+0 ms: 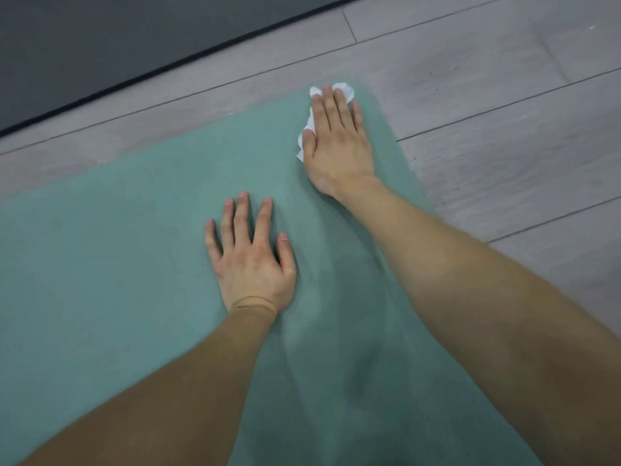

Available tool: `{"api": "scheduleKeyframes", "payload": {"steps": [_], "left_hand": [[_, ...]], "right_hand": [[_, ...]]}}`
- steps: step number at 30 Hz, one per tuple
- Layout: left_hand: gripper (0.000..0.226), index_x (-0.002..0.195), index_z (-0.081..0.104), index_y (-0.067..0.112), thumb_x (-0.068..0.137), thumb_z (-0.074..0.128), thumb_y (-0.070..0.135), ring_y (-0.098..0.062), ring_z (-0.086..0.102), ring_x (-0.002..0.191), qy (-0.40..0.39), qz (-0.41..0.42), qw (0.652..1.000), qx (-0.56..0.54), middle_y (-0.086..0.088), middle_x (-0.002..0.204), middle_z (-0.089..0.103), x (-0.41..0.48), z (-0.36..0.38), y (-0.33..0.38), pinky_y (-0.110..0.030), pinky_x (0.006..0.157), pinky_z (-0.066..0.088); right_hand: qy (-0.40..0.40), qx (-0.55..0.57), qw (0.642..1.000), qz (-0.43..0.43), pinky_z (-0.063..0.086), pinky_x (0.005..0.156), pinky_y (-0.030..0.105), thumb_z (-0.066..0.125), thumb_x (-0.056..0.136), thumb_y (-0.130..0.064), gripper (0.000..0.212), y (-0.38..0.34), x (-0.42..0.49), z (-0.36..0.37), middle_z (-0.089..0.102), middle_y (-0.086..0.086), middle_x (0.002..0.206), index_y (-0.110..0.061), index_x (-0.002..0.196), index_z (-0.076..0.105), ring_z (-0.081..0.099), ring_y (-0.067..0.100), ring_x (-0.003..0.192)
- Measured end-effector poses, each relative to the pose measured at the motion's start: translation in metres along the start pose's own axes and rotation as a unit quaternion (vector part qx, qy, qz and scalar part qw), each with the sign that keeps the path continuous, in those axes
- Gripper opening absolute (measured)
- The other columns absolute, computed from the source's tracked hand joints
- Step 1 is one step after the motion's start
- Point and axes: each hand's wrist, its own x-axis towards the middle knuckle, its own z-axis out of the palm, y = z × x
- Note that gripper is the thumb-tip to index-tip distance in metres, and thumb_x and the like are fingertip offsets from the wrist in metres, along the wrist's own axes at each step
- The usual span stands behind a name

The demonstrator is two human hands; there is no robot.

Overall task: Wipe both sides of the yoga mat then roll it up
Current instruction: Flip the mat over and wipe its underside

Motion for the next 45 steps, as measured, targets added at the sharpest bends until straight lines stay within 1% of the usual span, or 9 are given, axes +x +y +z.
{"api": "scheduleKeyframes", "payload": {"steps": [6,9,20,25,27,29,31,39,45], "left_hand": [[0.062,0.158,0.044,0.027,0.099,0.043,0.047,-0.025,0.019,0.160,-0.008,-0.002,1.000,-0.007,-0.005,0.171,0.029,0.000,-0.002,0.000,-0.058,0.127,0.014],[0.062,0.158,0.044,0.027,0.100,0.043,0.048,-0.026,0.019,0.160,-0.009,-0.003,1.000,-0.005,-0.005,0.171,0.029,0.000,-0.002,-0.001,-0.058,0.127,0.014],[0.057,0.151,0.052,0.030,0.098,0.046,0.049,-0.025,0.030,0.155,0.024,-0.013,0.999,-0.021,-0.005,0.164,0.040,0.005,0.004,-0.001,-0.051,0.129,0.014],[0.037,0.122,0.068,0.020,0.097,0.052,0.041,-0.036,0.055,0.115,0.085,0.062,0.994,-0.027,-0.009,0.124,0.062,-0.001,0.000,0.003,-0.048,0.100,0.044],[0.047,0.135,0.062,0.021,0.098,0.049,0.046,-0.036,0.052,0.127,0.057,0.061,0.996,-0.017,-0.010,0.136,0.059,-0.016,0.002,0.010,-0.049,0.108,0.042],[0.062,0.153,0.048,0.023,0.100,0.042,0.055,-0.032,0.036,0.148,0.019,0.037,0.999,-0.010,-0.011,0.158,0.045,-0.039,0.007,0.019,-0.049,0.125,0.026],[0.070,0.161,0.037,0.027,0.100,0.034,0.062,-0.027,0.022,0.158,-0.004,0.029,1.000,-0.012,-0.008,0.168,0.033,-0.053,0.009,0.023,-0.048,0.130,0.013],[0.071,0.158,0.041,0.029,0.098,0.035,0.066,-0.024,0.023,0.158,0.012,0.021,1.000,-0.007,-0.006,0.169,0.034,-0.052,0.011,0.021,-0.049,0.130,0.014],[0.067,0.156,0.044,0.029,0.098,0.040,0.063,-0.023,0.025,0.158,0.027,0.010,1.000,-0.005,-0.004,0.167,0.036,-0.052,0.010,0.022,-0.048,0.130,0.015]], "right_hand": [[-0.028,0.022,0.999,0.015,0.019,0.129,0.054,0.031,0.110,-0.031,0.064,0.030,-0.262,-0.026,0.008,0.007,0.176,-0.005,0.167,0.016,0.005,0.024,0.163],[-0.031,0.031,0.999,0.014,0.026,0.126,0.059,0.034,0.106,-0.032,0.065,0.040,-0.326,-0.029,0.015,0.006,0.176,-0.006,0.165,0.023,0.014,0.026,0.162],[-0.001,0.027,1.000,0.000,0.020,0.129,0.055,0.046,0.104,-0.033,0.072,0.045,-0.318,-0.018,0.013,0.004,0.176,-0.010,0.167,0.020,0.008,0.021,0.163],[0.027,0.027,0.999,0.000,0.017,0.130,0.051,0.043,0.104,-0.038,0.071,0.047,-0.316,-0.008,0.016,0.003,0.176,-0.012,0.167,0.023,0.007,0.017,0.163],[0.044,0.037,0.998,-0.001,0.016,0.130,0.050,0.044,0.103,-0.039,0.070,0.048,-0.316,-0.004,0.019,0.003,0.175,-0.013,0.167,0.025,0.009,0.017,0.163],[0.055,0.046,0.997,0.002,0.015,0.130,0.049,0.043,0.103,-0.040,0.070,0.048,-0.314,0.000,0.022,0.003,0.174,-0.013,0.166,0.027,0.011,0.017,0.162],[0.054,0.036,0.998,0.012,0.014,0.131,0.048,0.039,0.104,-0.041,0.070,0.046,-0.315,0.002,0.021,0.004,0.174,-0.012,0.166,0.025,0.012,0.017,0.162],[0.005,-0.006,1.000,0.019,0.012,0.131,0.049,0.026,0.109,-0.039,0.067,0.094,-0.403,-0.018,0.008,0.004,0.177,-0.010,0.168,0.012,0.001,0.018,0.163],[0.043,0.020,0.998,0.046,0.005,0.132,0.046,0.026,0.104,-0.042,0.072,0.063,-0.232,-0.003,0.017,0.012,0.174,-0.005,0.166,0.020,0.009,0.024,0.163]]}}
